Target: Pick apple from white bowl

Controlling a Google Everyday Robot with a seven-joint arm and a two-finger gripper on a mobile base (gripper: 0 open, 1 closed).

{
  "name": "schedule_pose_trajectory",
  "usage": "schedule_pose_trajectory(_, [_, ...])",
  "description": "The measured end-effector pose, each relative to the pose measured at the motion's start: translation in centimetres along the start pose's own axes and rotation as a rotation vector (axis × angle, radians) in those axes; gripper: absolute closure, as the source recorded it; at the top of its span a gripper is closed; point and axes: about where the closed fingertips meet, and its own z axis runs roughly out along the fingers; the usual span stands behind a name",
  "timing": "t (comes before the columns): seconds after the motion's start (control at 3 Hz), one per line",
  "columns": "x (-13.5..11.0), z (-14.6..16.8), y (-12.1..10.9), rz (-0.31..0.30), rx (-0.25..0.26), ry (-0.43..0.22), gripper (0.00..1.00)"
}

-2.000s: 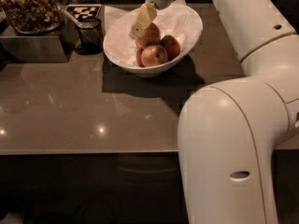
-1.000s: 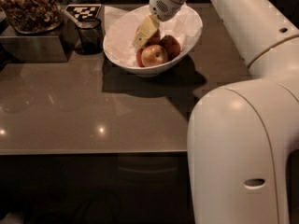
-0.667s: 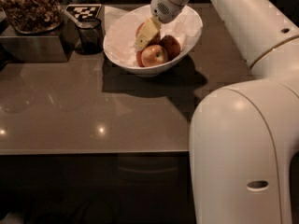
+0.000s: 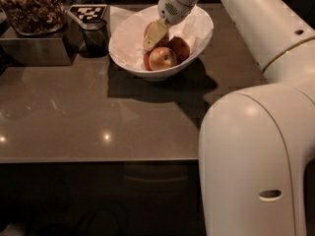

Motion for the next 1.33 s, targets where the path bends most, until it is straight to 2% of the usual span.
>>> schedule_pose_trajectory(0.33, [0.0,0.0,0.0,0.000,-0.001,0.000,0.80])
schedule_pose_trajectory(0.67, [-0.7,-0.7,0.7,-0.037,-0.057,-0.091,1.00])
schedule_pose_trajectory(1.0, [-1.3,-3.2,2.5,-0.126,-0.157,-0.238,1.00])
schedule_pose_trajectory(1.33, [0.0,-6.6,4.6,-0.187,-0.236,-0.339,1.00])
